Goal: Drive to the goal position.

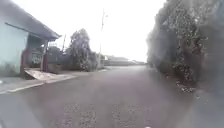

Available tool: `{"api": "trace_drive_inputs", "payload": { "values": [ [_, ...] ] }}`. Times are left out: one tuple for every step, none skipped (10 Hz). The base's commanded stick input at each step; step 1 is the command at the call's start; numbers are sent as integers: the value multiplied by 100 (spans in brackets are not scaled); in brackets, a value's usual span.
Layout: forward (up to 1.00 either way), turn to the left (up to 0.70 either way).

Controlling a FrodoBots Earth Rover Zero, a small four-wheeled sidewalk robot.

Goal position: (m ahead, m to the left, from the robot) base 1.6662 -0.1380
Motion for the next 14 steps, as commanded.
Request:
{"api": "trace_drive_inputs", "payload": {
  "values": [
    [70,0],
    [70,0],
    [70,0],
    [70,0],
    [70,0],
    [70,0],
    [70,0],
    [70,0],
    [70,0],
    [70,0],
    [70,0],
    [70,0],
    [70,0],
    [70,0]
  ]
}}
